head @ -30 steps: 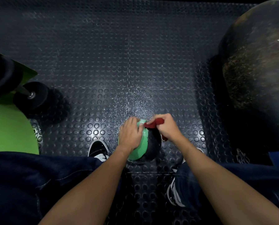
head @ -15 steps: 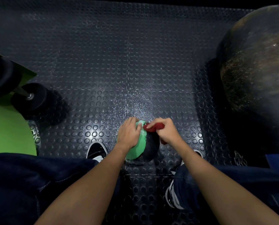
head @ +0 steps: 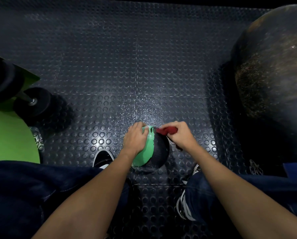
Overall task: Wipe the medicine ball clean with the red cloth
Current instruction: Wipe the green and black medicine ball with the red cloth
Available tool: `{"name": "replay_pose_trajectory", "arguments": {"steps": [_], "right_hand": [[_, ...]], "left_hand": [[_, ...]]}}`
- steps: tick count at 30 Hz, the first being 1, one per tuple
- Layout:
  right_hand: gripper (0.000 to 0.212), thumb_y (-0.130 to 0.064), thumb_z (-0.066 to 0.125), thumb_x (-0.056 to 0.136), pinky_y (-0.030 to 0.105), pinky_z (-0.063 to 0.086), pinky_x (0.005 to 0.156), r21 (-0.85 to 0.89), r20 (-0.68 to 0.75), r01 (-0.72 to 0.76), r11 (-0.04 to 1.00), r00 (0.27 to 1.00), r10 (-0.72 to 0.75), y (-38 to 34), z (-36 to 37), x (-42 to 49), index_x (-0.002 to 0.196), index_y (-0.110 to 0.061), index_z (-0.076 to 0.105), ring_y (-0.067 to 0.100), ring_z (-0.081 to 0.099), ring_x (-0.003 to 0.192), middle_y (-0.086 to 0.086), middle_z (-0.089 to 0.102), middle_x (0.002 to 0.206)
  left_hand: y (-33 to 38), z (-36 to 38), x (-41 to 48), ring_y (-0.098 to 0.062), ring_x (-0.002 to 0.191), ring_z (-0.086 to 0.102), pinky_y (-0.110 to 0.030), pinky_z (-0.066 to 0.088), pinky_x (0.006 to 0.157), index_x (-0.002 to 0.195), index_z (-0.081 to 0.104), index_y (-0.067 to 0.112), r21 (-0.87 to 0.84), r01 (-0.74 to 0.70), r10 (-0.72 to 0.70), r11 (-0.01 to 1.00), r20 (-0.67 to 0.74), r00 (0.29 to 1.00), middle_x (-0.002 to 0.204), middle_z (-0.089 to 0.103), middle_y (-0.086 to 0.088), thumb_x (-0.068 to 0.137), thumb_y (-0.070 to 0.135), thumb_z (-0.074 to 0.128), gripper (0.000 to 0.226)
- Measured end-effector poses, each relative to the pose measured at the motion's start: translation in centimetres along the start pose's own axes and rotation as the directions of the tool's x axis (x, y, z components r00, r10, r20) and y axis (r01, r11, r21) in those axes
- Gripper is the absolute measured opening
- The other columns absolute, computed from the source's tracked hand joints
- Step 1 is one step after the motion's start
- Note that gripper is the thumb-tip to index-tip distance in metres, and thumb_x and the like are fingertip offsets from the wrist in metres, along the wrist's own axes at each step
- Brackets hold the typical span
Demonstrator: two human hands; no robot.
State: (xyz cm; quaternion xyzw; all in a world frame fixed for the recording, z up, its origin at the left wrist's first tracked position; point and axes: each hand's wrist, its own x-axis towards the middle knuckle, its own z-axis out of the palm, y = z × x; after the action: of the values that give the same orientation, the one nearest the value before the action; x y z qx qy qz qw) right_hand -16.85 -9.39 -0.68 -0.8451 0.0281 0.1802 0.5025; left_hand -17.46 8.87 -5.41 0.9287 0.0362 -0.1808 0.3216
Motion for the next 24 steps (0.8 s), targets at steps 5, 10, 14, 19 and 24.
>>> {"name": "replay_pose_trajectory", "arguments": {"steps": [5,10,14,19,24], "right_hand": [[0.051,0.008,0.056,0.081,0.022,0.038,0.094,-0.180,-0.036,-0.034,0.983,0.999,0.028,-0.1,2.7,0.3,0.126,-0.016,0.061,0.012,0.050,0.101,0.000,0.060,0.107],[0.036,0.010,0.062,0.077,0.021,0.040,0.088,-0.138,0.024,0.159,0.978,0.987,-0.157,0.9,1.7,-0.9,0.104,-0.010,0.073,0.012,0.053,0.093,-0.004,0.064,0.095],[0.045,0.014,0.057,0.077,0.029,0.046,0.085,-0.019,-0.130,-0.030,0.999,0.991,0.028,1.0,1.3,0.3,0.107,-0.015,0.072,0.020,0.060,0.095,-0.005,0.066,0.095],[0.048,0.013,0.058,0.075,0.029,0.042,0.090,-0.194,-0.161,0.003,0.981,0.986,-0.035,0.8,3.8,0.7,0.107,-0.020,0.073,0.016,0.055,0.100,-0.002,0.068,0.109],[0.047,0.018,0.050,0.074,0.024,0.048,0.084,-0.008,-0.002,-0.012,1.000,1.000,0.012,-0.4,1.0,-0.1,0.080,-0.021,0.076,0.017,0.063,0.092,-0.001,0.072,0.091]], "left_hand": [[0.2,0.4,0.5,-0.015,0.112,0.049,-0.049,0.043,0.104,0.117,0.052,0.021,0.005,0.032,-0.032,0.999,0.006,0.999,0.118,0.054,0.007,0.105,0.040,0.032,0.030],[-0.2,0.2,0.8,-0.015,0.110,0.051,-0.049,0.045,0.101,0.115,0.052,0.023,-0.009,0.042,-0.041,0.999,0.010,0.999,0.115,0.054,0.008,0.105,0.039,0.033,0.027],[0.3,0.1,0.9,-0.017,0.111,0.050,-0.050,0.044,0.103,0.117,0.052,0.021,-0.003,0.055,-0.055,0.999,0.029,0.998,0.120,0.056,0.004,0.106,0.040,0.033,0.029],[0.5,0.3,1.0,-0.018,0.112,0.049,-0.051,0.044,0.102,0.114,0.050,0.021,0.013,0.063,-0.063,0.998,0.020,0.998,0.118,0.055,0.004,0.105,0.039,0.030,0.028],[0.2,0.1,1.2,-0.020,0.113,0.050,-0.050,0.046,0.101,0.107,0.043,0.026,-0.018,0.082,-0.082,0.996,0.020,0.996,0.115,0.052,0.005,0.106,0.039,0.028,0.020]]}}
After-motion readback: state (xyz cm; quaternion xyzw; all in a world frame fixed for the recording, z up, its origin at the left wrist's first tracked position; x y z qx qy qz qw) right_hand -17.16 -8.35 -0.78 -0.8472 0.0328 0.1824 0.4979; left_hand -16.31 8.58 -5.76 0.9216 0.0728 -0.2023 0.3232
